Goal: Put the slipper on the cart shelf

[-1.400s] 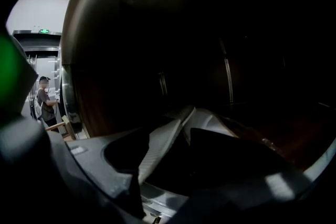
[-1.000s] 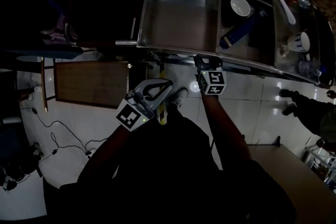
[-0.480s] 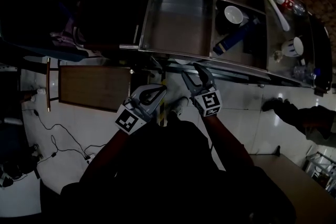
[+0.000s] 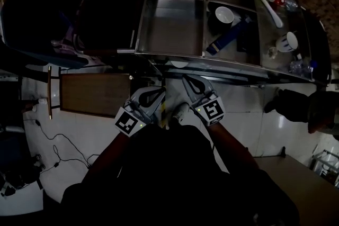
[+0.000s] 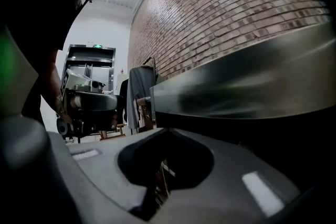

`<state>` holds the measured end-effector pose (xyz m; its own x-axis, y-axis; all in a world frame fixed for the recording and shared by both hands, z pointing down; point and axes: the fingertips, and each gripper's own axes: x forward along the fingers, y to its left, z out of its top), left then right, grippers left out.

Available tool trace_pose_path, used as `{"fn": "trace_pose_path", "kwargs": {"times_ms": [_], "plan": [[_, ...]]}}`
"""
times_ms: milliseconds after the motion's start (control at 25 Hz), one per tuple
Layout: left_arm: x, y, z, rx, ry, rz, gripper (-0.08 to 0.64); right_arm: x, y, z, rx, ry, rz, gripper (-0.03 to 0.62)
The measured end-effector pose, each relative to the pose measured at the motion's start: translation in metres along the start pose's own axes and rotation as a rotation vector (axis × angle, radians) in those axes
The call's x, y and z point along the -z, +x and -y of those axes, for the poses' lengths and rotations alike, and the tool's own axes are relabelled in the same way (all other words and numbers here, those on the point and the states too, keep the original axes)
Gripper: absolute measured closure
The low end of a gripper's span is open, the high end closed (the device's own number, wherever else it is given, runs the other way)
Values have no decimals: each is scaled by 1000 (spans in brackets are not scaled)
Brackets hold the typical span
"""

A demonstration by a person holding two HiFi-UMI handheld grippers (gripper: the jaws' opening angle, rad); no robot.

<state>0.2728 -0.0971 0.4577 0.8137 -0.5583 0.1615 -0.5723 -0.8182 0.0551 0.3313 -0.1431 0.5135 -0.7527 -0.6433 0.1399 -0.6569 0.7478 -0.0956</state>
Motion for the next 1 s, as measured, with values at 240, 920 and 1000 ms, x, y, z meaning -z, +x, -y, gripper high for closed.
{"fn": "trace_pose_path", "kwargs": {"times_ms": [240,920,1000], "plan": [[-4,-1,4,12,18,6,557,-23,-14,-18,-11,-38,5,592],[2,-81,-26,16,27,32,557,-40,35,-93,-17,-31,5,592],[4,-102,-37,16,18,42,557,-42,50,-111,-14,-34,4,592]]}}
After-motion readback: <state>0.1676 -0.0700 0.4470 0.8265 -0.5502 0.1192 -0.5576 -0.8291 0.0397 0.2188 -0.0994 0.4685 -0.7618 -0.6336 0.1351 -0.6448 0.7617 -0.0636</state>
